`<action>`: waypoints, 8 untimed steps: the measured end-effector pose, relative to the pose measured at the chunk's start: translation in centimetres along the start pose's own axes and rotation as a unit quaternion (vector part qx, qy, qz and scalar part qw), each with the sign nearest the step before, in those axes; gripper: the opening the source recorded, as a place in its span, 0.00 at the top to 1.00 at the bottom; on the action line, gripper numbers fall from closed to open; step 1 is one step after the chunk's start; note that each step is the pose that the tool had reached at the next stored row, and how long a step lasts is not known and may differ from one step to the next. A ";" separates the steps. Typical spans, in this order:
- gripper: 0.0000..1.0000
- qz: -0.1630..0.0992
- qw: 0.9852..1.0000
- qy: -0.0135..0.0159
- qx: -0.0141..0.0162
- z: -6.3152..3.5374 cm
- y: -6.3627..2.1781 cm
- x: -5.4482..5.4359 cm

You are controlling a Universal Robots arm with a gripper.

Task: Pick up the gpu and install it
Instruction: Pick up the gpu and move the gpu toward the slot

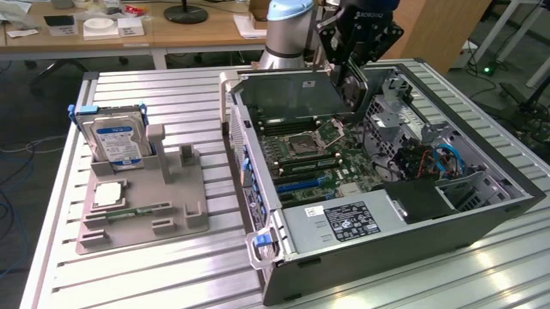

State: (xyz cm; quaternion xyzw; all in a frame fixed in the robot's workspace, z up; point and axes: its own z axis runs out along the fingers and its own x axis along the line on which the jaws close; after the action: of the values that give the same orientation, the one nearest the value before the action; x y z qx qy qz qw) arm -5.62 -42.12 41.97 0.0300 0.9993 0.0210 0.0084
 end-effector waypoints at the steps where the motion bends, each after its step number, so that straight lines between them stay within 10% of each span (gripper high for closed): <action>1: 0.72 0.001 1.000 0.000 0.000 0.02 0.02 -0.2; 8: 0.72 0.003 1.000 0.000 0.000 0.13 0.10 -1.7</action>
State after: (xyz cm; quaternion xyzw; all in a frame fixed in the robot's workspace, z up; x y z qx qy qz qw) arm -3.87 -42.12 41.88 0.0327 0.9992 0.0210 0.0085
